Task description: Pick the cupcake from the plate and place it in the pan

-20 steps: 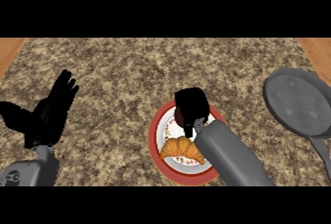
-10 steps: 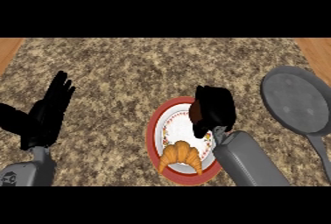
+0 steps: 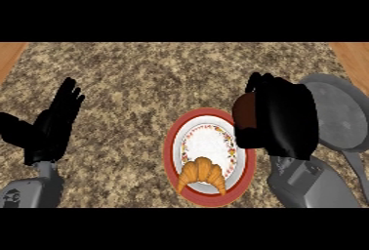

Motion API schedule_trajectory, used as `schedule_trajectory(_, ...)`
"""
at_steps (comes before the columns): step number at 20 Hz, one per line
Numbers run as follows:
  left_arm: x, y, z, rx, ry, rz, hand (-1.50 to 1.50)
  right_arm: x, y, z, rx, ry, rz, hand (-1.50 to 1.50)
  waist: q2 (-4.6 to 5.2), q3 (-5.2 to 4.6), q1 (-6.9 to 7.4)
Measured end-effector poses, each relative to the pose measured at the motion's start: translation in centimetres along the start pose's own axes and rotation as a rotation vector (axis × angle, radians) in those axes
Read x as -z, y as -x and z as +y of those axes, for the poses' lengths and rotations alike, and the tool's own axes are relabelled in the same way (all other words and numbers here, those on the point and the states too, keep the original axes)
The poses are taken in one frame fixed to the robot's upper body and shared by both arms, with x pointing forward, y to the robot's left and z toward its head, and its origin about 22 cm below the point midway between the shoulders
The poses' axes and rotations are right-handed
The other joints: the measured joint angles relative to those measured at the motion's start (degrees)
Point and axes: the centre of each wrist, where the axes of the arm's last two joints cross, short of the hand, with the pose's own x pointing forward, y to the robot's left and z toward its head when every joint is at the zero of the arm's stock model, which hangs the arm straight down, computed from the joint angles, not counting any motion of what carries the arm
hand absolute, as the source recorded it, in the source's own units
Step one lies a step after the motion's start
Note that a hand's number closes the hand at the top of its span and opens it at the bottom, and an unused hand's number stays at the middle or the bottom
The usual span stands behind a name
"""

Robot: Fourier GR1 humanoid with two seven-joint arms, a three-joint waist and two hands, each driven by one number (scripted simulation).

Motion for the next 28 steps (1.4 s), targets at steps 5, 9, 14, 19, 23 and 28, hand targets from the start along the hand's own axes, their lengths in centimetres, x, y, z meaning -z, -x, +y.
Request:
schedule_trajectory(5, -0.4, 0.0, -0.2, 0.0, 0.014, 0.0, 0.0, 0.7, 1.9, -3.3, 0.044, 0.055, 0.066, 1.5, 0.15, 0.01, 0.47)
schedule_trajectory(9, -0.6, 0.3, -0.2, 0.0, 0.018, -0.004, 0.0, 2.2, 5.1, -4.0, 0.072, 0.099, 0.138, 1.5, 0.25, 0.03, 0.62)
schedule_trajectory(14, -0.6, -0.3, -0.3, -0.003, 0.017, -0.008, 0.0, 4.5, 9.9, -3.8, 0.104, 0.135, 0.208, 1.5, 0.33, 0.05, 0.71)
schedule_trajectory(19, -0.4, -0.4, 0.3, -0.002, 0.021, -0.011, 0.0, 6.0, 16.3, -2.6, 0.15, 0.176, 0.255, 1.5, 0.4, 0.08, 0.7)
schedule_trajectory(23, -0.1, -0.4, 0.2, 0.0, 0.019, -0.006, 0.0, 7.2, 21.3, -1.0, 0.17, 0.179, 0.27, 1.5, 0.44, 0.07, 0.8)
schedule_trajectory(28, 0.3, -0.2, 0.0, -0.002, 0.028, -0.01, 0.0, 8.4, 26.0, 2.7, 0.205, 0.156, 0.244, 1.5, 0.56, 0.09, 1.19)
